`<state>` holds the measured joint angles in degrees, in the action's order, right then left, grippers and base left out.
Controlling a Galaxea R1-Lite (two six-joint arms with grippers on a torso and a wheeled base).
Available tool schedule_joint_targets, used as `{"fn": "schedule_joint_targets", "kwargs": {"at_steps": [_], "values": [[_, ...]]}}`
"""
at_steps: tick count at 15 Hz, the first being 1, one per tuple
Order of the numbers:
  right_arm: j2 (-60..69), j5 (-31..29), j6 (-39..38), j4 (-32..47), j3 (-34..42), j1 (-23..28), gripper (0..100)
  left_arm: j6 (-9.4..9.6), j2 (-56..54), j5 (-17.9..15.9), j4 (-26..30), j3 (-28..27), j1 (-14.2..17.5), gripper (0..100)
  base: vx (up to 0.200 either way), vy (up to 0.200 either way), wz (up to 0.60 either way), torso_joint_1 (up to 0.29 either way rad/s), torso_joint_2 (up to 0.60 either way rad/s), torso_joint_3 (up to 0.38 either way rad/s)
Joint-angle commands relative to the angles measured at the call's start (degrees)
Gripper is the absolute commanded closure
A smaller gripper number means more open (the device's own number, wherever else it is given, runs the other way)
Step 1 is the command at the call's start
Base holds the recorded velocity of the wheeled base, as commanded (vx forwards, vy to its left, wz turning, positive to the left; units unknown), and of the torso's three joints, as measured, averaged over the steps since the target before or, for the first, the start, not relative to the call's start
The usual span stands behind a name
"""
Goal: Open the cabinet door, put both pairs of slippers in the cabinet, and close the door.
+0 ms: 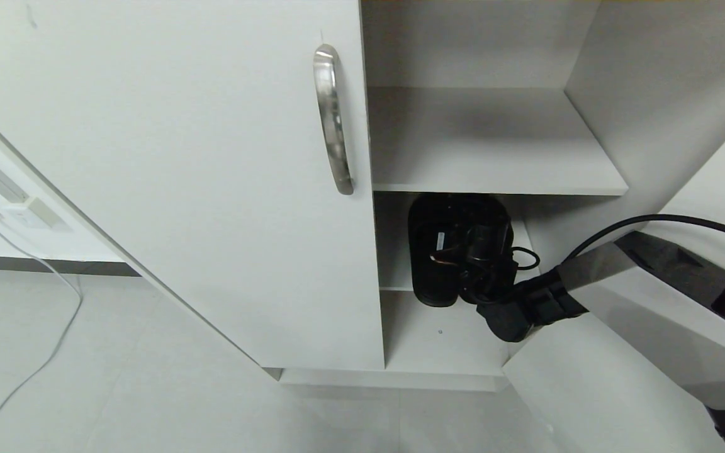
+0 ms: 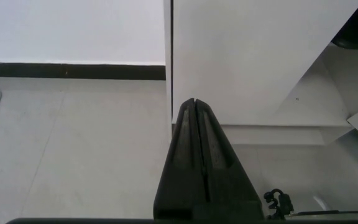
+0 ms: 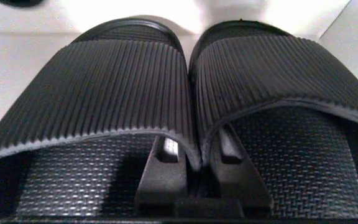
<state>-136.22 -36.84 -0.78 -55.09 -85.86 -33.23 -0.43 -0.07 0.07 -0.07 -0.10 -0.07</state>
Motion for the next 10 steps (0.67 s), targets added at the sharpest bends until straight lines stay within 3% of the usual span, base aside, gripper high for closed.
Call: {"fn": "schedule_joint_targets", "kwargs": {"at_steps": [1, 7, 8, 10], "values": [[-0.9, 0.1, -1.0, 0.9, -0.7, 0.5, 100, -0.01, 0.1, 0.0, 0.0, 0.0, 0.0, 100, 0.0, 0.0, 0.0, 0.0, 0.0, 0.0], [-0.9, 1.0, -1.9, 1.7, -0.8, 0.8, 100, -0.01, 0.1, 0.0, 0.0, 0.0, 0.0, 100, 0.0, 0.0, 0.0, 0.0, 0.0, 0.0], [-0.9, 1.0, -1.9, 1.7, -0.7, 0.8, 0, -0.01, 0.1, 0.0, 0.0, 0.0, 0.0, 100, 0.0, 0.0, 0.0, 0.0, 0.0, 0.0], [-0.7, 1.0, -1.9, 1.7, 0.2, 0.7, 0, -0.01, 0.1, 0.0, 0.0, 0.0, 0.0, 100, 0.0, 0.0, 0.0, 0.0, 0.0, 0.0]]}}
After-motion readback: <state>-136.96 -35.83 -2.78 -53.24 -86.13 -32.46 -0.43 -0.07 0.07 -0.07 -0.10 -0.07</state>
